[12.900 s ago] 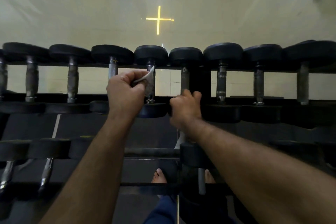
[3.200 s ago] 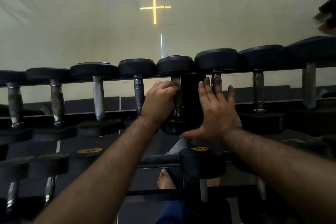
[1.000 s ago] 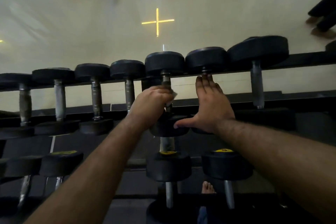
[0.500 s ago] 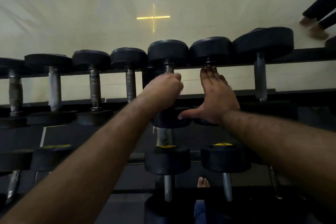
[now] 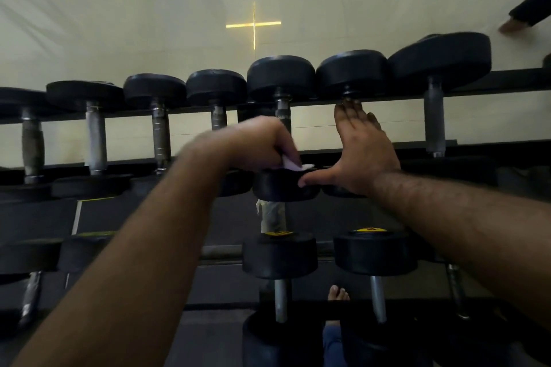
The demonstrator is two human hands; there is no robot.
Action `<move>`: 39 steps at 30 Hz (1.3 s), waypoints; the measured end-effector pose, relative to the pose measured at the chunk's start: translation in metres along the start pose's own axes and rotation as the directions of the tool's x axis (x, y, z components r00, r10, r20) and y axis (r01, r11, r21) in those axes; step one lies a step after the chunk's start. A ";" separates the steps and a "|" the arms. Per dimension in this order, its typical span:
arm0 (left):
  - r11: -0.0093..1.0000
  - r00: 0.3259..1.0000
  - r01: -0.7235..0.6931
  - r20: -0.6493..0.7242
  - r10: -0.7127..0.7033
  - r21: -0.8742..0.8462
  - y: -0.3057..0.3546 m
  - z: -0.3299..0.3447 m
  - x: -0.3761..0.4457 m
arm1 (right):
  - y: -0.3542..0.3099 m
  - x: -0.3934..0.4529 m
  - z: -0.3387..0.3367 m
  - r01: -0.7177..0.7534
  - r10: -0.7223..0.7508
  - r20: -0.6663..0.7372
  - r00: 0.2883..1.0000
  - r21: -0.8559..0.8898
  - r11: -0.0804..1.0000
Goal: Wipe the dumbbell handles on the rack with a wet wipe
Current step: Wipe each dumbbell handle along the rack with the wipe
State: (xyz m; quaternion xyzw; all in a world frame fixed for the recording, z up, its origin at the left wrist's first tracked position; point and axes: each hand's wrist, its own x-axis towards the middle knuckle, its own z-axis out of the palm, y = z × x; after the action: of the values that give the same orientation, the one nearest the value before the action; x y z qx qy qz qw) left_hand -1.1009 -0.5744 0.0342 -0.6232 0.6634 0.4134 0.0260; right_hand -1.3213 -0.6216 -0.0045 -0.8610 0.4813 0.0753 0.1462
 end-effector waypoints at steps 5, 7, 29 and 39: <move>0.996 0.818 0.012 -0.572 -0.063 -0.093 -0.010 0.008 -0.001 | 0.000 -0.001 0.000 0.002 -0.002 0.004 1.000 -0.016 1.000; 0.999 0.588 0.048 -0.809 -0.015 0.016 -0.007 0.035 0.015 | -0.002 -0.001 0.000 -0.003 0.003 -0.002 1.000 -0.023 1.000; 0.941 0.822 0.117 -0.502 -0.271 -0.316 -0.027 0.053 0.001 | 0.002 -0.002 0.002 -0.002 0.002 -0.033 0.999 0.012 1.000; 0.923 0.875 0.357 -0.295 -0.384 -0.144 0.004 0.036 -0.001 | 0.004 -0.001 0.003 0.009 -0.009 -0.028 1.000 0.002 1.000</move>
State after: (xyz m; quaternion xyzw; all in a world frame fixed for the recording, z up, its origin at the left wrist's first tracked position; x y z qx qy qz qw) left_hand -1.1212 -0.5528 0.0128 -0.7975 0.5089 0.3228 -0.0288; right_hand -1.3254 -0.6220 -0.0083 -0.8640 0.4794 0.0621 0.1407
